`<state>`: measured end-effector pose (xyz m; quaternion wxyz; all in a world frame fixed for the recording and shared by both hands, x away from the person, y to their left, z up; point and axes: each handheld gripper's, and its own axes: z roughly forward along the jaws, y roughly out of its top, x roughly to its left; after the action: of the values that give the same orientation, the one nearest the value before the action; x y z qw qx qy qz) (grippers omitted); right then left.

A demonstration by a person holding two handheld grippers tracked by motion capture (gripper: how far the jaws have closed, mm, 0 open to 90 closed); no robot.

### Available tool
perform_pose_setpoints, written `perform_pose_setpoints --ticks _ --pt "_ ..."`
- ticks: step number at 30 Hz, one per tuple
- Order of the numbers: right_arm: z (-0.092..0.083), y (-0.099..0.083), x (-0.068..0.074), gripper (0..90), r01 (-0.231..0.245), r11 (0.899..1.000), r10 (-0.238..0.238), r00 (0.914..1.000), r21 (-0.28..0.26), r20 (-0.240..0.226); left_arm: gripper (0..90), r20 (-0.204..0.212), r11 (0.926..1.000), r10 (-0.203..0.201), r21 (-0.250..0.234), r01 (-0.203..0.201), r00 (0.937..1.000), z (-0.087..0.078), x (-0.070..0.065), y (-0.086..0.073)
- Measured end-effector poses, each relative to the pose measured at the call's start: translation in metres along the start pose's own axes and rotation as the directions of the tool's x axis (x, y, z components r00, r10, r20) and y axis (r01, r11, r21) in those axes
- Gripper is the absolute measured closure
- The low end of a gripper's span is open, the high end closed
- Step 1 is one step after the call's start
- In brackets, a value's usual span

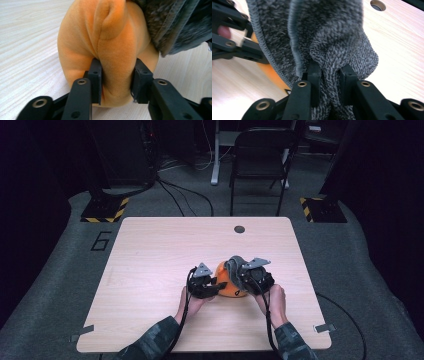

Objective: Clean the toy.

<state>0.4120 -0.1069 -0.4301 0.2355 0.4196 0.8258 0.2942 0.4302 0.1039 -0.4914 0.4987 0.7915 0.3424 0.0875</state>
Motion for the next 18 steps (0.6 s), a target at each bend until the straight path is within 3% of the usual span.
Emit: perform_pose_setpoints --ticks 3,4,10,16,18 --pt "0.003 -0.003 0.000 75.7 -0.019 1.000 0.019 0.9998 0.003 0.004 57.8 0.001 1.0000 0.000 -0.001 0.000 1.0000 0.000 0.000 0.000" --pt "0.004 -0.004 0.000 75.8 -0.005 1.000 0.005 1.0000 0.003 0.002 55.7 0.001 1.0000 0.001 -0.002 -0.001 1.0000 0.000 -0.001 0.000" --pt "0.007 -0.007 -0.001 76.2 0.004 1.000 -0.004 1.0000 0.013 0.004 38.1 -0.044 0.9999 0.002 -0.011 -0.003 0.9990 -0.003 -0.003 0.001" --pt "0.009 -0.009 -0.005 76.2 0.018 1.000 -0.018 0.9998 0.005 0.008 31.3 -0.092 0.9996 0.014 -0.023 -0.016 0.9956 -0.015 -0.001 -0.001" --pt "0.008 -0.009 -0.005 76.2 0.002 1.000 -0.002 1.0000 0.009 0.008 30.8 -0.125 0.9994 0.008 -0.031 -0.012 0.9921 -0.020 0.002 -0.003"
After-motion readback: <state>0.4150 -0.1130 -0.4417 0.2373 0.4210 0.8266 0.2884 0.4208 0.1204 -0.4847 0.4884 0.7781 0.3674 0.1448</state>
